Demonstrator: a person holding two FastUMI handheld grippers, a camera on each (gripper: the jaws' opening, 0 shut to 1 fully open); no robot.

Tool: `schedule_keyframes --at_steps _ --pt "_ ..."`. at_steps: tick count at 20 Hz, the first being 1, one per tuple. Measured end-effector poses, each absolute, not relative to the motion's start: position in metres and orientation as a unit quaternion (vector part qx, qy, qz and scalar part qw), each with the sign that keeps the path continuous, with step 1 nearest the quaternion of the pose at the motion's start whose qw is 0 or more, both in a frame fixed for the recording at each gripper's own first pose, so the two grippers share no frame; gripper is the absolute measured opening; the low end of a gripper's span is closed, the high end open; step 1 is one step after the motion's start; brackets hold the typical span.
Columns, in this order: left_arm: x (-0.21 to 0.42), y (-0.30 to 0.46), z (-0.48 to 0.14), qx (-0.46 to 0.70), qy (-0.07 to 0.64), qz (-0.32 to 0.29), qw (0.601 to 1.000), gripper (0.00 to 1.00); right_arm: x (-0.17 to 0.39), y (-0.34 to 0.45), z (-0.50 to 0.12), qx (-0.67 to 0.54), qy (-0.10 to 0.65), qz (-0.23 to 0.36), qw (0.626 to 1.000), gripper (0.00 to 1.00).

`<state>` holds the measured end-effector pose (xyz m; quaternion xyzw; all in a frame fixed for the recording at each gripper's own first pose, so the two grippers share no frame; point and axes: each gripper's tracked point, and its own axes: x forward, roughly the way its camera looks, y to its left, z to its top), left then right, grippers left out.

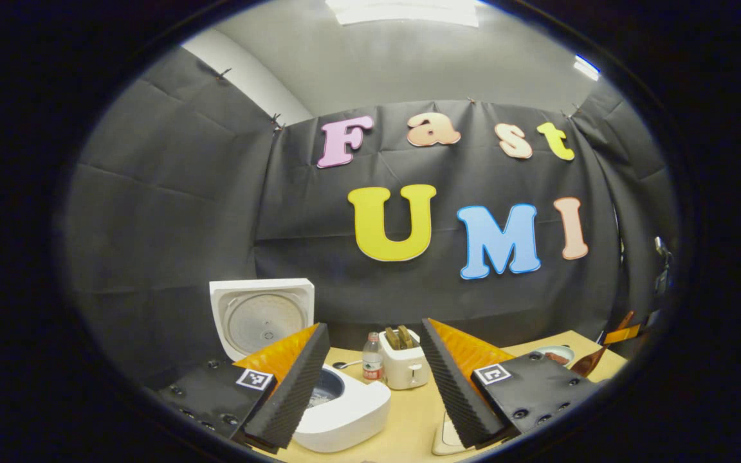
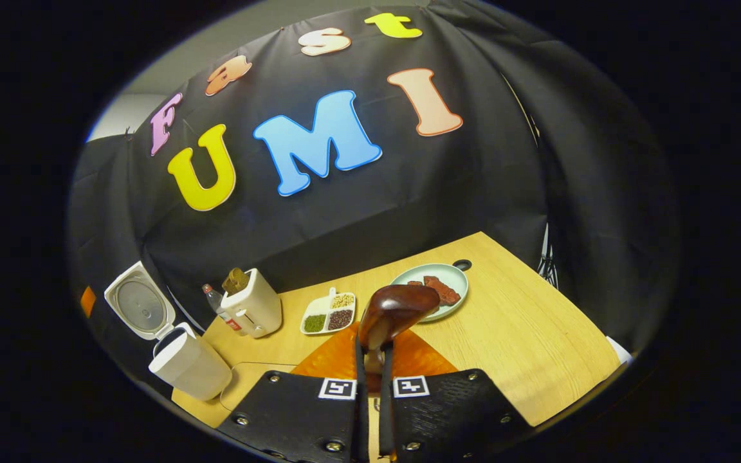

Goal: Close the left gripper, press the button to open the rice cooker; take a wooden spoon from the chopstick holder with the right hand, scoop a spoonful of rice and pour it into the rice cooker, then put the wooden spoon back into the chopstick holder.

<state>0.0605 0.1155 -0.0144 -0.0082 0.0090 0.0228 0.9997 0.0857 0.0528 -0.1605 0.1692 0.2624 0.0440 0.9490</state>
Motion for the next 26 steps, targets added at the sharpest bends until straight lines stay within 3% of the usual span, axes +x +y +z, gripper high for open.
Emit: schedule_keyframes --at_steps 8,13,21,26 --pt "0.063 0.174 -0.027 -0.006 0.005 0.029 1.000 0.98 0.077 0.148 -0.150 0.170 0.243 0.104 0.949 0.07" --pt "0.053 0.216 -0.035 -0.007 0.010 0.048 0.999 0.98 0.068 0.201 -0.183 0.161 0.274 0.138 0.938 0.07" --pt "0.035 0.266 -0.049 0.000 0.021 0.073 0.997 0.95 0.066 0.229 -0.241 0.031 0.281 0.139 0.949 0.07" --pt "0.031 0.284 -0.053 -0.002 0.023 0.084 0.996 0.95 0.059 0.260 -0.257 -0.033 0.277 0.169 0.945 0.07"
